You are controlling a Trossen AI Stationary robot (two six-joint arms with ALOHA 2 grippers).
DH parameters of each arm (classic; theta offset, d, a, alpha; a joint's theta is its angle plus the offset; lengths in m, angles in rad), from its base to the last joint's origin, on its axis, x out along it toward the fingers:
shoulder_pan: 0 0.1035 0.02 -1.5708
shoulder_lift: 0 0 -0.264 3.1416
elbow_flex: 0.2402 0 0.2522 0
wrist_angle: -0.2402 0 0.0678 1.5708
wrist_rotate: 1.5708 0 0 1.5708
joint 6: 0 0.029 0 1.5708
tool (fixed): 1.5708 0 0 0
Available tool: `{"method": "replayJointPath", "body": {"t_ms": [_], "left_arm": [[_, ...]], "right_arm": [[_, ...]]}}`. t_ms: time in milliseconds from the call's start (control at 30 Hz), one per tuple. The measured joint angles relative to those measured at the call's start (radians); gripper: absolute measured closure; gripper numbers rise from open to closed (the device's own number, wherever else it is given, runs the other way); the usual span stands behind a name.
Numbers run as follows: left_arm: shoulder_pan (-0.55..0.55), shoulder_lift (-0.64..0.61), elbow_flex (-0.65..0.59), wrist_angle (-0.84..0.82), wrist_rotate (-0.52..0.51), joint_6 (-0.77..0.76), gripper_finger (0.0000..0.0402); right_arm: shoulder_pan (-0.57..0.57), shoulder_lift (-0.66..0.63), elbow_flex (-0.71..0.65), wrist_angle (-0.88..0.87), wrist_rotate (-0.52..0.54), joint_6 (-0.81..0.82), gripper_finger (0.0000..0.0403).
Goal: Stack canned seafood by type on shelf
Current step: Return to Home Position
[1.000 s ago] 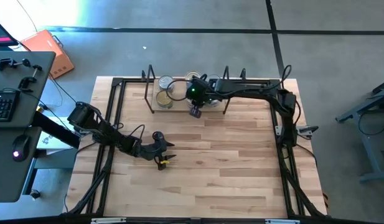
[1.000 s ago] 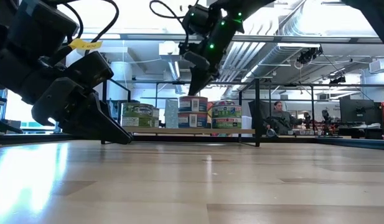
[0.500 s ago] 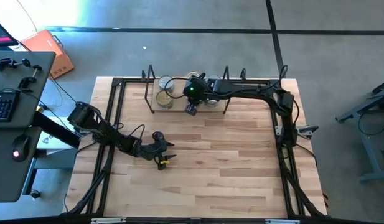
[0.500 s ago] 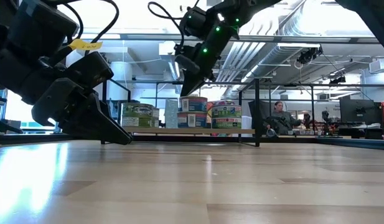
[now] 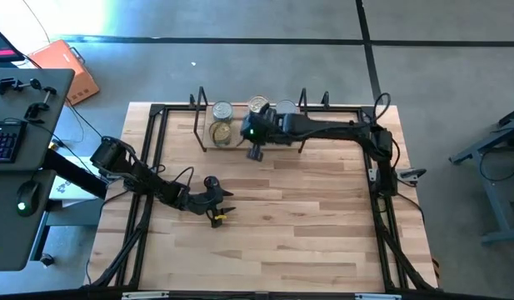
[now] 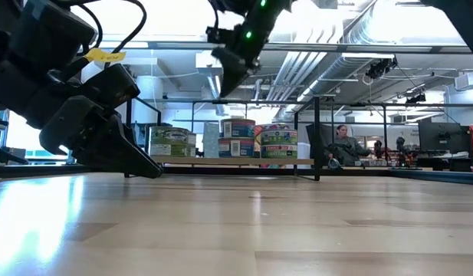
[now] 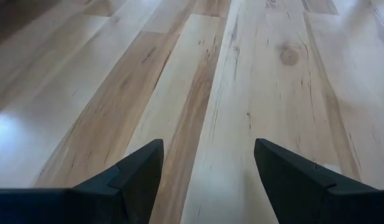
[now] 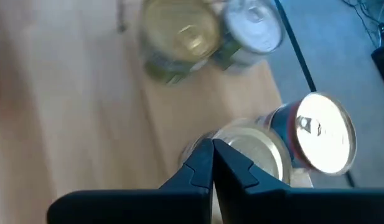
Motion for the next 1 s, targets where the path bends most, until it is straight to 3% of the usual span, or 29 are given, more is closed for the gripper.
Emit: {"method": "replayJointPath", "body": {"t_ms": [300, 600, 733, 1000], "left_arm": [[-0.036, 0.000, 0.000, -0.010, -0.011, -0.001, 0.0156], [-0.082, -0.020, 0.000, -0.027, -0.037, -0.035, 0.0156], [-0.106, -0.094, -0.001, -0.035, -0.037, -0.032, 0.0156], [-0.066, -0.384, 0.000, -0.196, 0.000, 0.008, 0.0156]], "right_arm": [[0.158, -0.055, -0.168, -0.096, 0.032, 0.129, 0.0403], [0.328, -0.105, -0.458, 0.067, 0.053, 0.320, 0.0403], [0.364, -0.229, -0.656, 0.174, 0.011, 0.437, 0.0403], [0.418, -0.657, -1.048, 0.465, 0.020, 0.487, 0.0403]]}}
